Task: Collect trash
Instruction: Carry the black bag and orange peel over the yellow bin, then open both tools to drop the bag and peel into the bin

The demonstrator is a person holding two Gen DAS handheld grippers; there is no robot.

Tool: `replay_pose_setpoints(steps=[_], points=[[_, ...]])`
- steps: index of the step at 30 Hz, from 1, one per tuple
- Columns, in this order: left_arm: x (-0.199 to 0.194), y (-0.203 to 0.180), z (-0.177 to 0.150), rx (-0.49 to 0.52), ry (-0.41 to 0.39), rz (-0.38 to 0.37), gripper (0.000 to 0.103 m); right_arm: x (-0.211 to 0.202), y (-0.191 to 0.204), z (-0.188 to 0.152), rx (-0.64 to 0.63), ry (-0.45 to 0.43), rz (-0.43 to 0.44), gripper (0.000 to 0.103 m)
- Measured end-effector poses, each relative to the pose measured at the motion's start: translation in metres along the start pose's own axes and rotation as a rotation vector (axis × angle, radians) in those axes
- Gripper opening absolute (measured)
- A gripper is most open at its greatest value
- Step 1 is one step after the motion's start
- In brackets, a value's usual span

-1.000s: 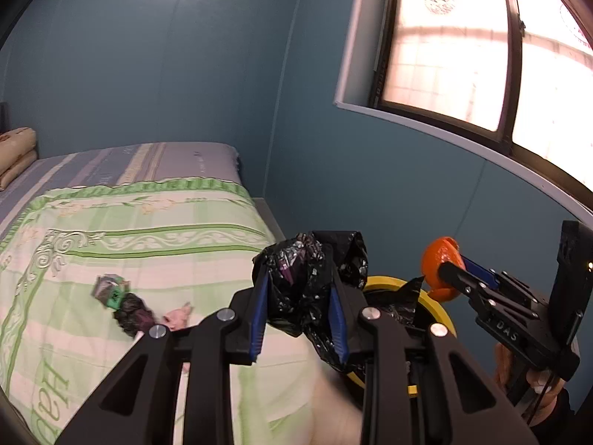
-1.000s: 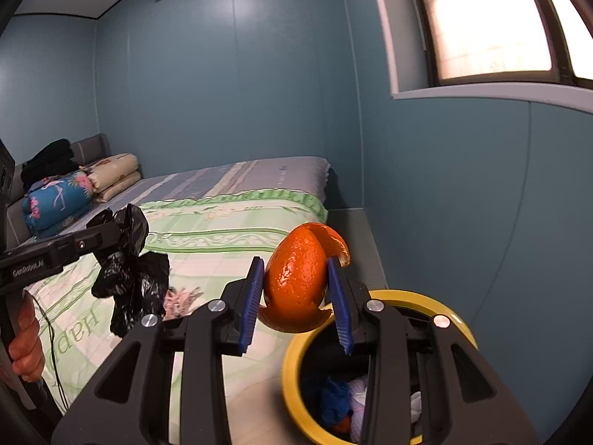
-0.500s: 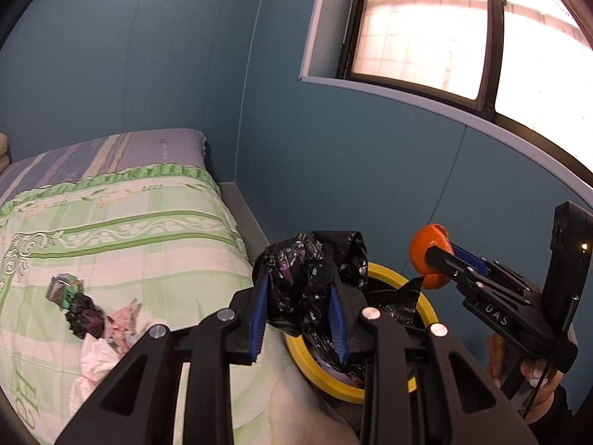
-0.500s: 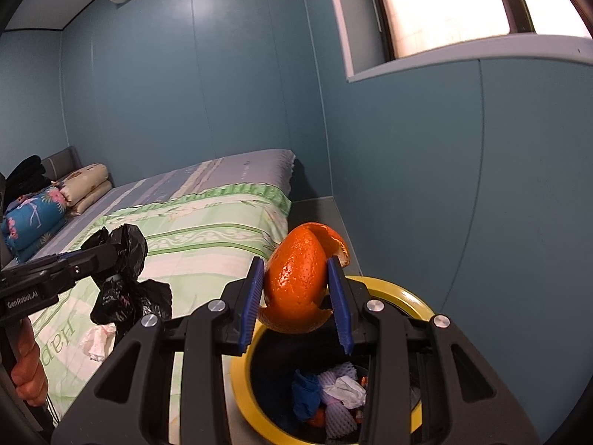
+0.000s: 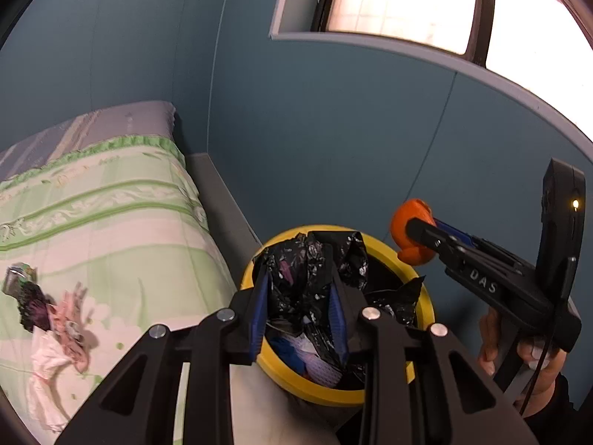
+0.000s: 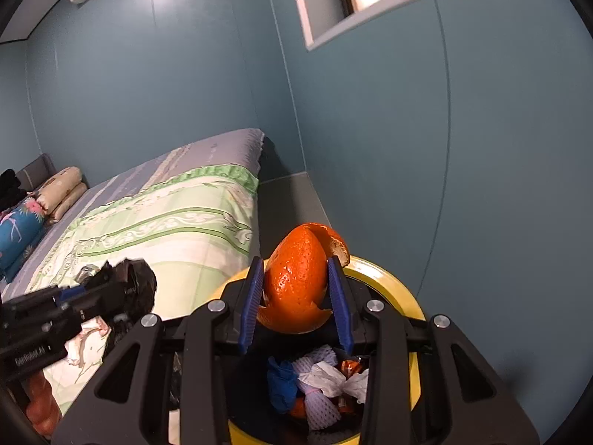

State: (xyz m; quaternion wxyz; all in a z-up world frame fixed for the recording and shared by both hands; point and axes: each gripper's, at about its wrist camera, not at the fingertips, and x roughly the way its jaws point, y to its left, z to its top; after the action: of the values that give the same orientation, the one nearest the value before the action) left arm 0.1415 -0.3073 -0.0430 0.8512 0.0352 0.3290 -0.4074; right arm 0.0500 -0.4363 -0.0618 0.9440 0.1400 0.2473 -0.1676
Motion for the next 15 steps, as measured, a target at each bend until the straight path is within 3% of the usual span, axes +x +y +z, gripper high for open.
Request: replay_pose_setpoints(steps=[14, 15], points=[[0.052, -0.007, -0.027, 0.004, 0.116, -0.018, 0.028, 0.036, -0.025, -0.003, 0.055, 0.089, -0.014, 0.037], [0.054, -0.006, -0.026, 0.003, 0.12, -0.025, 0.034, 0.038, -0.027, -0.004, 0.06, 0.092, -0.018, 0.038]])
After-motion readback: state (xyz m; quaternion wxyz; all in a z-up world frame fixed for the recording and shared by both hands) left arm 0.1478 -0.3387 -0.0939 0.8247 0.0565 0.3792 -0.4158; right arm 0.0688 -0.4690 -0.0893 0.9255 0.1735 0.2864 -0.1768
